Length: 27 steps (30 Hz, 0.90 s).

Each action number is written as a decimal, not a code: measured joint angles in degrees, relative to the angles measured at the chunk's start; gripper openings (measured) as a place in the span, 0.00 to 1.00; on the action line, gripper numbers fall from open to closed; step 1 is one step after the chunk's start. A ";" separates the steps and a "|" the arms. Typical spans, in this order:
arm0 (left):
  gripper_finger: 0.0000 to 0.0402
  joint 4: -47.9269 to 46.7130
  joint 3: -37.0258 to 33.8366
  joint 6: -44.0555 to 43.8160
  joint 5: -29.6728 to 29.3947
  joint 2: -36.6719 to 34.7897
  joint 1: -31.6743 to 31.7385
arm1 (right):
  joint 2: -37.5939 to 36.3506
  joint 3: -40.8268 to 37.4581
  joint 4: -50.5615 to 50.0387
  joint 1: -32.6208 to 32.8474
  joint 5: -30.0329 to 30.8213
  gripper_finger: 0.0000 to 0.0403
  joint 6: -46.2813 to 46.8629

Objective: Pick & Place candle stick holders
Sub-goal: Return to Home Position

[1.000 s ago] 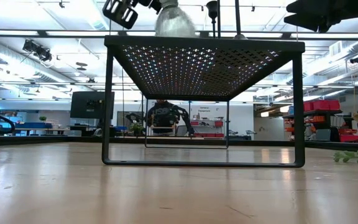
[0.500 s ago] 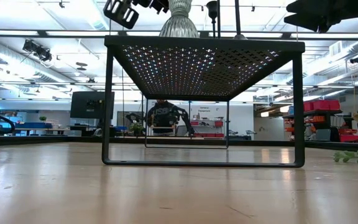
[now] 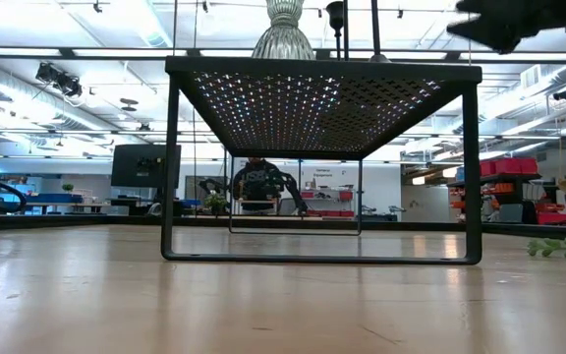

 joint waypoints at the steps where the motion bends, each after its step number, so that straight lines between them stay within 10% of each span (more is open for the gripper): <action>1: 0.08 1.22 -2.37 0.96 -6.84 -3.22 -1.32 | -0.28 0.02 -0.94 -1.11 1.93 0.74 0.54; 4: 0.07 3.07 -12.20 2.45 -16.27 -13.76 -5.56 | -0.91 0.02 -5.68 -4.18 -1.77 0.74 3.25; 15: 0.07 32.22 -63.20 3.68 -20.37 -49.08 -13.53 | -1.22 -12.12 1.48 -15.00 -12.41 0.74 11.96; 27: 0.07 53.88 -78.53 8.59 -19.65 -55.03 -13.49 | -1.00 -22.06 19.14 -15.95 -12.37 0.74 13.47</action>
